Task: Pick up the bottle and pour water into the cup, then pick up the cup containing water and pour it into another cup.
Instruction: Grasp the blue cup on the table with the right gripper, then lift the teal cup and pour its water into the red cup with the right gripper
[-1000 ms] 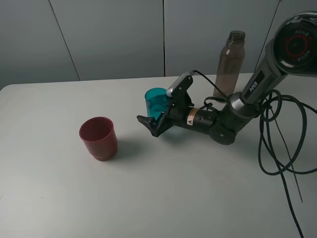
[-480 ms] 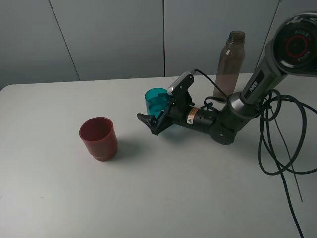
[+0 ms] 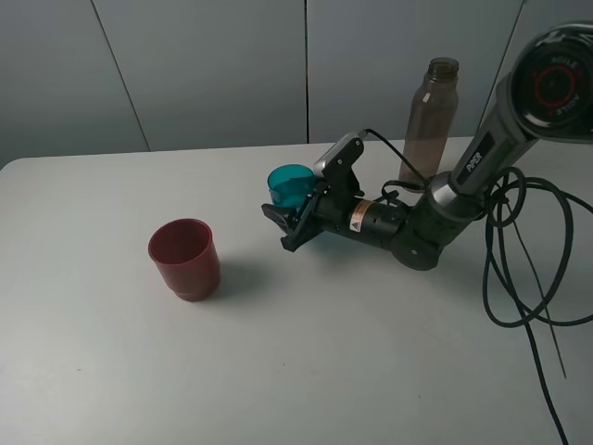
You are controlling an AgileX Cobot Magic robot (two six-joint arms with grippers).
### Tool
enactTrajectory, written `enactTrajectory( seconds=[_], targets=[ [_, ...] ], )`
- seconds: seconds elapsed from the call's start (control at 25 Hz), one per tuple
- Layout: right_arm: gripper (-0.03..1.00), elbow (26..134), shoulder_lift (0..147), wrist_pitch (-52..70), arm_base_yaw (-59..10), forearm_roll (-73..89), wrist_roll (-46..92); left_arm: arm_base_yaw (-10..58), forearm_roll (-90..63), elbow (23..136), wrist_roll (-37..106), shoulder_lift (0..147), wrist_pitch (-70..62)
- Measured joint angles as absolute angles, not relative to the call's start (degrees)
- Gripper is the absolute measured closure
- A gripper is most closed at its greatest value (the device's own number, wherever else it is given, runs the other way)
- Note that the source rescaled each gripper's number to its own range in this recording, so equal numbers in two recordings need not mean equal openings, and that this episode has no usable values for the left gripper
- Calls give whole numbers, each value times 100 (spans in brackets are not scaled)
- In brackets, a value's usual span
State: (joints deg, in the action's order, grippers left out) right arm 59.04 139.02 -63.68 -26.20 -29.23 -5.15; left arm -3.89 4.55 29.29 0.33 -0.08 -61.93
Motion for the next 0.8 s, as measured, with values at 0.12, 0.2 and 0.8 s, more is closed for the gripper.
enactTrajectory(
  seconds=[0.12, 0.2, 0.8],
  targets=[
    [95, 5904, 13902, -6368, -2620, -2923, -515, -389, 455, 2929, 33, -8, -6193],
    [95, 5904, 13902, -6368, -2620, -2923, -515, -389, 455, 2929, 33, -8, -6193],
    [95, 5904, 13127, -5936, -2652, -3057, -515, -389, 455, 2929, 33, -8, -6193]
  ],
)
